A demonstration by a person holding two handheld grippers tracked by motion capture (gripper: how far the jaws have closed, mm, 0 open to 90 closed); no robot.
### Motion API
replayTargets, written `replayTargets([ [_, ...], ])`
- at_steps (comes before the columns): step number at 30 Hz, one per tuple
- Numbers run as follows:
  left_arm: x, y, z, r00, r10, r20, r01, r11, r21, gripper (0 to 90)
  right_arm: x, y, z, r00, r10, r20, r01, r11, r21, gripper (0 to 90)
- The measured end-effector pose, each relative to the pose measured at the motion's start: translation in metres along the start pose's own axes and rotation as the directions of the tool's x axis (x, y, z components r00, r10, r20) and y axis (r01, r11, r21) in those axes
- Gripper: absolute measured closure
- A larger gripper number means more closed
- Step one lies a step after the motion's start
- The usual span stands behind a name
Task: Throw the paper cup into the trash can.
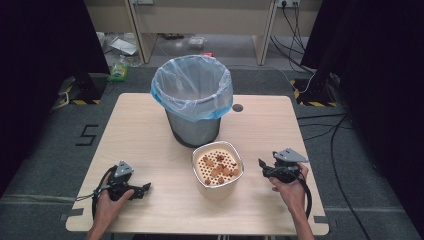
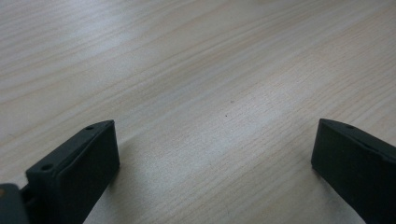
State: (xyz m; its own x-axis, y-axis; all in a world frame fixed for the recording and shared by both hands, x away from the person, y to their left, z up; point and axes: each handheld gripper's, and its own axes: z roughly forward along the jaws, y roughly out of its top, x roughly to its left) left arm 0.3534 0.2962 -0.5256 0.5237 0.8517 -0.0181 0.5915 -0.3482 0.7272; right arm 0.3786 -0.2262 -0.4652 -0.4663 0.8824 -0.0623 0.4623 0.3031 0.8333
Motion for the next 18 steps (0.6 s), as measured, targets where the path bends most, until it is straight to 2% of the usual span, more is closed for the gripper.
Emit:
replayTargets([
  [3, 0.0, 0.0, 0.0, 1.0, 0.0, -0.001, 0.0, 1.0, 0.001, 0.2, 0.001, -0.009, 0.002, 1.0, 0.009, -0.002, -0.009, 0.999, 0.041, 36.9],
  [6, 0.0, 0.0, 0.0, 1.0, 0.0, -0.001, 0.0, 1.0, 0.0, 0.2, 0.004, -0.018, 0.002, 0.9995, 0.03, -0.003, -0.03, 0.998, 0.058, 37.0],
  [8, 0.0, 0.0, 0.0, 1.0, 0.0, -0.001, 0.0, 1.0, 0.001, 0.2, 0.006, -0.023, 0.002, 0.9997, 0.022, -0.007, -0.021, 0.996, 0.091, 36.6],
  [13, 0.0, 0.0, 0.0, 1.0, 0.0, -0.001, 0.0, 1.0, 0.0, 0.2, 0.01, -0.033, 0.004, 0.9994, 0.03, -0.019, -0.028, 0.992, 0.123, 35.8],
  [14, 0.0, 0.0, 0.0, 1.0, 0.002, -0.002, -0.002, 1.0, 0.0, 0.2, 0.012, -0.034, 0.005, 0.9996, 0.022, -0.015, -0.019, 0.989, 0.146, 34.3],
  [16, 0.0, 0.0, 0.0, 1.0, 0.002, -0.002, -0.002, 1.0, 0.0, 0.2, 0.013, -0.036, 0.006, 0.9999, 0.003, -0.014, 0.0, 0.989, 0.15, 34.5],
  [18, 0.0, 0.0, 0.0, 1.0, 0.003, -0.003, -0.003, 1.0, 0.0, 0.2, 0.016, -0.04, 0.008, 0.9992, 0.019, -0.036, -0.012, 0.984, 0.179, 33.2],
])
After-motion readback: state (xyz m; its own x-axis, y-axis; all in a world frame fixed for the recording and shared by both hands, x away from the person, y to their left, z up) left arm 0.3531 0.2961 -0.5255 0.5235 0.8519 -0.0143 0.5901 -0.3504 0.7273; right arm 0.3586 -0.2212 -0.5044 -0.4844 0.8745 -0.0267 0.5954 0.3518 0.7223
